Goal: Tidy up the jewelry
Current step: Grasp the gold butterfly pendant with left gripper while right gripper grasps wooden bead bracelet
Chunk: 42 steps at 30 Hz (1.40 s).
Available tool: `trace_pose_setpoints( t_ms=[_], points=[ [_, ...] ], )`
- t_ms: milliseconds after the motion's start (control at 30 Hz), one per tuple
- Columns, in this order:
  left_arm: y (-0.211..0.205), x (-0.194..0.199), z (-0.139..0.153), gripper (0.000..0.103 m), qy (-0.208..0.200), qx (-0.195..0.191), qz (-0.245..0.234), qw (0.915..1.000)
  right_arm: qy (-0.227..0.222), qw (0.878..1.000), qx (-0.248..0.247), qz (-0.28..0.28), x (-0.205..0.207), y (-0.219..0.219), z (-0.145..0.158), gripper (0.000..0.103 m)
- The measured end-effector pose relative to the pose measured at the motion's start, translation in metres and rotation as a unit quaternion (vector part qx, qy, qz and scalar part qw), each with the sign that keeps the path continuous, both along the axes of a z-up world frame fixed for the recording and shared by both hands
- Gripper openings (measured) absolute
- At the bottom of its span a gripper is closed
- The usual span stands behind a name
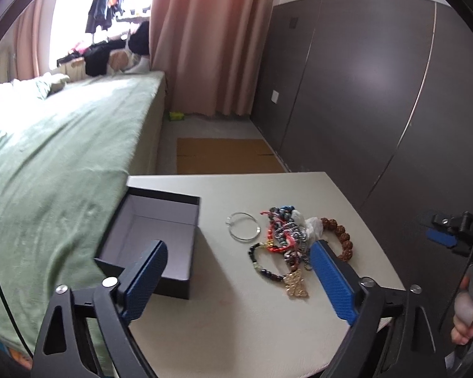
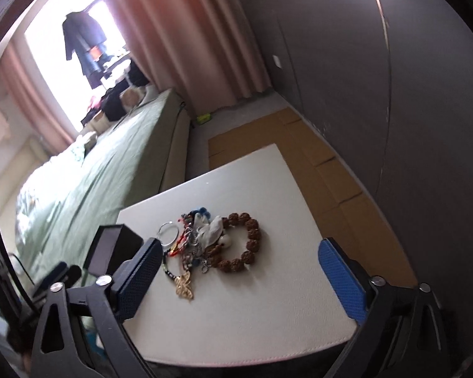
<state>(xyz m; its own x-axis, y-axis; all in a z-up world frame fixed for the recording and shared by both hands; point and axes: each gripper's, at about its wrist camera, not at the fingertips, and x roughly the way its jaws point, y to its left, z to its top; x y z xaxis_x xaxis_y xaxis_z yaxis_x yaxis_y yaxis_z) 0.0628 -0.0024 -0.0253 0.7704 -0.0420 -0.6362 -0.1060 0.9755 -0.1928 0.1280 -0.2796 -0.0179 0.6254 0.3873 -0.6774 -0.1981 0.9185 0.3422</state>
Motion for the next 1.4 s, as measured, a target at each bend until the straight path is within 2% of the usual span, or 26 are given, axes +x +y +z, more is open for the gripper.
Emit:
trace_pose_setpoints(
  t_ms=[100, 233, 400, 500, 667, 800, 867, 1000, 1067, 1100, 1133, 1333, 1400],
  points=[
    [-0.007, 0.012, -0.009, 0.082, 0.015, -0.006, -0.013, 0.9998, 0.028, 1.0, 0.011, -0.007, 0.011, -0.002, -0.011, 0.081],
    [-0.022, 0.024, -0.021, 0.073, 0.031, -0.008, -0.033, 0.999, 0.062, 0.998, 0.023, -0.004, 0.024, 0.0, -0.027, 0.072],
    [-0.043, 0.039, -0.039, 0.071, 0.053, 0.0, -0.058, 0.9969, 0.067, 0.997, 0.025, -0.003, 0.032, 0.001, -0.031, 0.072],
    [-0.057, 0.047, -0.05, 0.064, 0.07, 0.016, -0.072, 0.9948, 0.073, 0.997, 0.031, -0.005, 0.036, -0.002, -0.033, 0.072],
    [-0.073, 0.057, -0.068, 0.061, 0.106, 0.036, -0.086, 0.99, 0.076, 0.996, 0.036, -0.007, 0.043, -0.008, -0.033, 0.072],
    [-0.078, 0.065, -0.089, 0.049, 0.147, 0.044, -0.086, 0.9843, 0.083, 0.996, 0.036, -0.01, 0.046, -0.012, -0.035, 0.072],
    [-0.08, 0.065, -0.094, 0.048, 0.161, 0.048, -0.086, 0.9821, 0.085, 0.996, 0.036, -0.009, 0.047, -0.012, -0.035, 0.072],
    [-0.086, 0.061, -0.098, 0.048, 0.16, 0.056, -0.089, 0.9815, 0.081, 0.996, 0.029, -0.002, 0.045, -0.009, -0.034, 0.072],
    [-0.088, 0.06, -0.099, 0.043, 0.153, 0.065, -0.086, 0.9822, 0.083, 0.996, 0.027, 0.001, 0.046, -0.007, -0.035, 0.072],
    [-0.09, 0.06, -0.1, 0.035, 0.15, 0.072, -0.084, 0.9825, 0.085, 0.996, 0.026, 0.003, 0.047, -0.005, -0.037, 0.072],
    [-0.09, 0.06, -0.1, 0.032, 0.149, 0.076, -0.084, 0.9825, 0.087, 0.996, 0.024, 0.003, 0.048, -0.004, -0.038, 0.072],
    [-0.076, 0.06, -0.093, 0.032, 0.139, 0.04, -0.086, 0.9858, 0.101, 0.995, 0.012, 0.018, 0.056, 0.013, -0.05, 0.071],
    [-0.069, 0.061, -0.086, 0.032, 0.13, 0.034, -0.084, 0.9874, 0.11, 0.993, 0.015, 0.027, 0.06, 0.02, -0.056, 0.065]
  ],
)
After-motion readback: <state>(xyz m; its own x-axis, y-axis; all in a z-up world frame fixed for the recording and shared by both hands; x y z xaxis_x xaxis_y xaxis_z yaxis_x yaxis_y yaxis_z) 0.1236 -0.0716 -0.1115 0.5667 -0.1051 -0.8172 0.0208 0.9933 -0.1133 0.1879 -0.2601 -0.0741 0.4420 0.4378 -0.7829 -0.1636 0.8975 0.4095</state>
